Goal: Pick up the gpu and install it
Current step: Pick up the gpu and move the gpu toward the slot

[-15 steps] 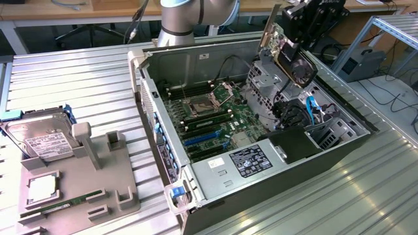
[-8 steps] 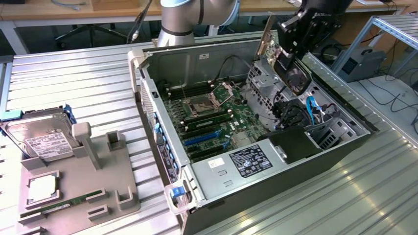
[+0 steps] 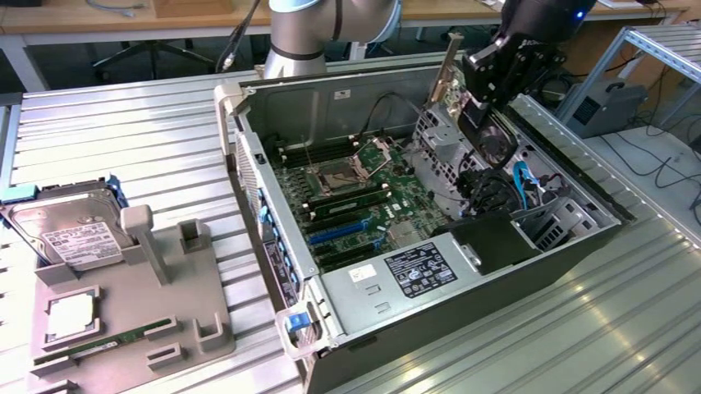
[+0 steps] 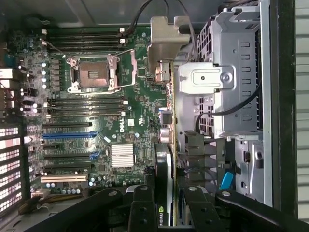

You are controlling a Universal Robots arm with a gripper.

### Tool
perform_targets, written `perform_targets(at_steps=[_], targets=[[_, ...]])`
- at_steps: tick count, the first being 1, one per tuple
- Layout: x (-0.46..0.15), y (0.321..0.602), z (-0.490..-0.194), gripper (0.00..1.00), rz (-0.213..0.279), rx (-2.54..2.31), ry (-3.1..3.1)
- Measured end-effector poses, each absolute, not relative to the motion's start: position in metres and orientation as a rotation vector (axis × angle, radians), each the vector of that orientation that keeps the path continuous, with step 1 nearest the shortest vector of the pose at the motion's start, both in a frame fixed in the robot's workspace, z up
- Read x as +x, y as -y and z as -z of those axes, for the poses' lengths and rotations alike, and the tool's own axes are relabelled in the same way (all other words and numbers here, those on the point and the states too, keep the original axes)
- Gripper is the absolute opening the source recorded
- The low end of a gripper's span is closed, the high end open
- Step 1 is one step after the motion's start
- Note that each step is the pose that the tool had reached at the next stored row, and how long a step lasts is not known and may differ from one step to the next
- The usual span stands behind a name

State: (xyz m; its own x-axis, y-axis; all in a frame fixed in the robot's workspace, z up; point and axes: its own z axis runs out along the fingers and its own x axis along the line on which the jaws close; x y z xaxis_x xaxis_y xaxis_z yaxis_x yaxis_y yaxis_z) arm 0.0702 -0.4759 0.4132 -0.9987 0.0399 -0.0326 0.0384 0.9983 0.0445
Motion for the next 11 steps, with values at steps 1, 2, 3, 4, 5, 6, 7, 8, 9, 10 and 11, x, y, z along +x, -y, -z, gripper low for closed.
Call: perform_targets(at_steps=[1,2,3,4,5,6,7,8,9,10,11], targets=[[0.07,0.476,-0.412,0.27,-0.068,0.061,-3.107],[0.07,0.476,-0.412,0.27,-0.068,0.061,-3.107],[0.07,0.476,-0.412,0.27,-0.068,0.061,-3.107],[0.07,0.476,-0.412,0.27,-0.068,0.061,-3.107],[0.07,0.476,-0.409,0.27,-0.068,0.061,-3.107],[0.07,0.476,-0.406,0.27,-0.068,0.061,-3.107],[0.07,0.476,-0.403,0.27,-0.068,0.06,-3.107],[0.07,0.476,-0.401,0.27,-0.068,0.061,-3.107],[0.07,0.476,-0.401,0.27,-0.068,0.061,-3.107],[0.07,0.476,-0.401,0.27,-0.067,0.061,-3.107],[0.07,0.476,-0.401,0.27,-0.068,0.061,-3.107]])
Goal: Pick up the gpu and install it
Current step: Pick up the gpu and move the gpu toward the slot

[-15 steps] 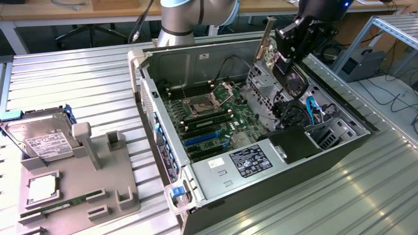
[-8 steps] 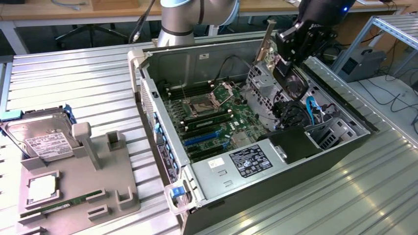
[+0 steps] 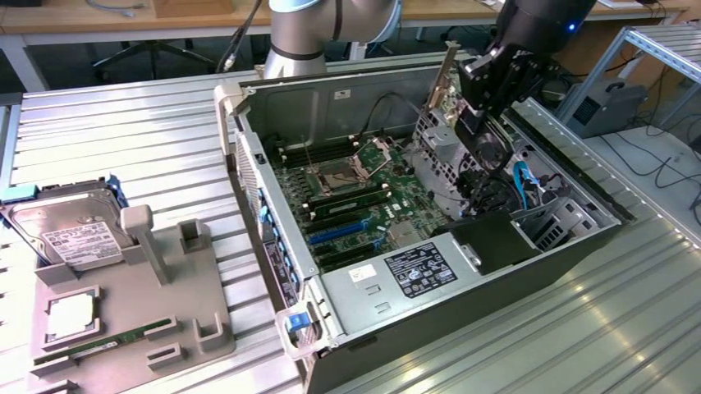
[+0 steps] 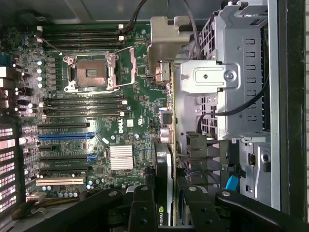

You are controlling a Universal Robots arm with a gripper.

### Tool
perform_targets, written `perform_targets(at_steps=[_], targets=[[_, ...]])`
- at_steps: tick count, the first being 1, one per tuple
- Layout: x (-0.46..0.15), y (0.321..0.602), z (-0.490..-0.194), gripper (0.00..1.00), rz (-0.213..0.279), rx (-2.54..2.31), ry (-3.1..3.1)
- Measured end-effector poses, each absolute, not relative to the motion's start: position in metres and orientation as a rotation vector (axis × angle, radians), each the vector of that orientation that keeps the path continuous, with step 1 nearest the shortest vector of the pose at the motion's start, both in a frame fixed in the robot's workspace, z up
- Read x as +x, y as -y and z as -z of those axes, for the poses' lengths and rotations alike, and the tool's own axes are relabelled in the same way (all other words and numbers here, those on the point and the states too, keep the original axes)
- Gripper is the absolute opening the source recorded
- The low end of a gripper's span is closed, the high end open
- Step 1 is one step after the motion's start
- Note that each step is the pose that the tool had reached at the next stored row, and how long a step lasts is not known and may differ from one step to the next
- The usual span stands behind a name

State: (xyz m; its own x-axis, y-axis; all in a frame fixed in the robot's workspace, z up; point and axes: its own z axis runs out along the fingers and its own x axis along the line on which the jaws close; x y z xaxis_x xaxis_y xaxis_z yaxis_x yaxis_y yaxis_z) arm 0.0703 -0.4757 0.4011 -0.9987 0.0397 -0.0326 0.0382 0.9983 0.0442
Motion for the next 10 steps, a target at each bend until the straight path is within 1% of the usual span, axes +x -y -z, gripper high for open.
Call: perform_targets(at_steps=[5,10], targets=[[0.0703,0.4756,-0.3947,0.27,-0.068,0.061,-3.107],[0.0696,0.4754,-0.3943,0.27,-0.068,0.06,-3.107]])
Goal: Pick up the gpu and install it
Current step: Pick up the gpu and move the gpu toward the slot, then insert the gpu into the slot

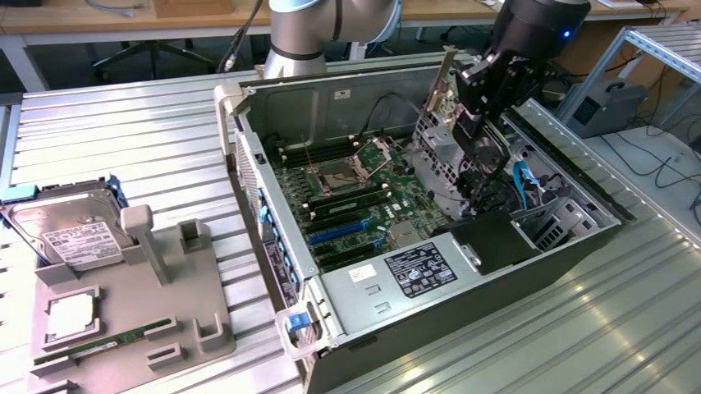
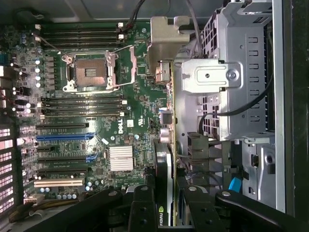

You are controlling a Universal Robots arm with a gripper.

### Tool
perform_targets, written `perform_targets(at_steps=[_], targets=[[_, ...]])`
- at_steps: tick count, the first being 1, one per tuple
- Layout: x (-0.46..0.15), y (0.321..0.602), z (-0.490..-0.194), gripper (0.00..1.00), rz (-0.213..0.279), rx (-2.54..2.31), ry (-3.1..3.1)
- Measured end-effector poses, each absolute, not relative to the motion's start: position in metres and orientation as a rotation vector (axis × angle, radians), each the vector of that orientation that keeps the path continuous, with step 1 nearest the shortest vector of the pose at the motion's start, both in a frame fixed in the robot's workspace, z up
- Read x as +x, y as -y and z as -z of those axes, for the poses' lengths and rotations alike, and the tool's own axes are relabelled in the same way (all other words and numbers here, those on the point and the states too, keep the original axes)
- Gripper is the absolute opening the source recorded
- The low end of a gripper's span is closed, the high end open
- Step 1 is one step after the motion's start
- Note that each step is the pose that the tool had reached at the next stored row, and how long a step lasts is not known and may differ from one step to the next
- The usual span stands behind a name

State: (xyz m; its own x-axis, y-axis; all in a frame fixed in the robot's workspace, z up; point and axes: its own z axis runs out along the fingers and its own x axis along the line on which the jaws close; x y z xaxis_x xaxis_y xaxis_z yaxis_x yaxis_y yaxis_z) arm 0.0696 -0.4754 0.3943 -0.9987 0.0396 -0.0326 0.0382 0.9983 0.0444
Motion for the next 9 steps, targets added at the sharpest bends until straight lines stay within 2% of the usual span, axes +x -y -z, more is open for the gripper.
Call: perform_targets(at_steps=[9], targets=[[0.0695,0.4709,-0.3943,0.27,-0.068,0.061,-3.107]])
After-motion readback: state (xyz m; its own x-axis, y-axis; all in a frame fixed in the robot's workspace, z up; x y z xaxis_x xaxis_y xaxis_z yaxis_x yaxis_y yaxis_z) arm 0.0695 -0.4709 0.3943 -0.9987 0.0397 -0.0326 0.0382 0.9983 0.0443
